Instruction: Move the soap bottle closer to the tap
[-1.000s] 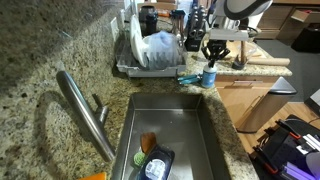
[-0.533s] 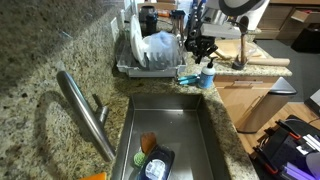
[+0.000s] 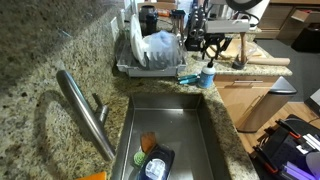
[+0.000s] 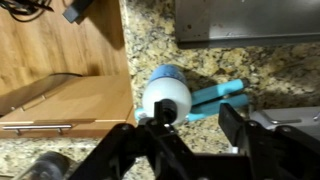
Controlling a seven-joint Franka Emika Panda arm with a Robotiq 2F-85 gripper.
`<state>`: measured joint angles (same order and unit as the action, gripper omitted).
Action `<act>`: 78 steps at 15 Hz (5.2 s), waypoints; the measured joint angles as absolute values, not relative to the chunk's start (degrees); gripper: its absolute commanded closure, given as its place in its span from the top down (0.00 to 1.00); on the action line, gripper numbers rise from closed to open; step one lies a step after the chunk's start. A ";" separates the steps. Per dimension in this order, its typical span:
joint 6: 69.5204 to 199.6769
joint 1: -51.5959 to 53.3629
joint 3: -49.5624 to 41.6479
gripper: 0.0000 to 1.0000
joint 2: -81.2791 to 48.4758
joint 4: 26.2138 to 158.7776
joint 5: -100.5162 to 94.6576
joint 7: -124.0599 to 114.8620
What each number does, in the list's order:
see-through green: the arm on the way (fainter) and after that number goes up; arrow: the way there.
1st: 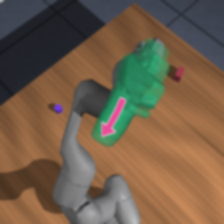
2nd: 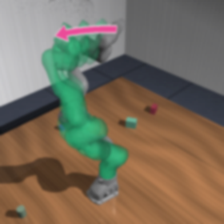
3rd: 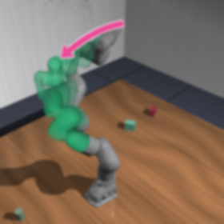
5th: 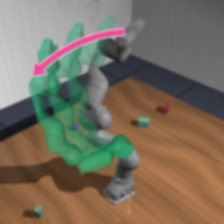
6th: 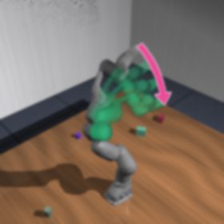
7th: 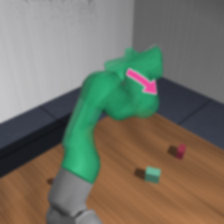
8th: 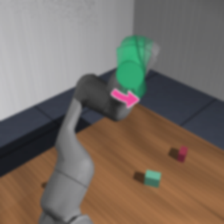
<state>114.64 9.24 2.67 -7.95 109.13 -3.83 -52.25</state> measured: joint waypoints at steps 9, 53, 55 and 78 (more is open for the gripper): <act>107.81 7.59 2.22 1.00 -6.00 108.46 -0.18 -59.30; 115.00 6.29 0.59 0.06 -12.61 110.47 3.81 -95.39; 115.08 6.52 1.28 0.06 -12.93 110.06 3.94 -93.39; 114.05 22.67 10.03 0.24 -26.79 85.74 -6.37 -82.23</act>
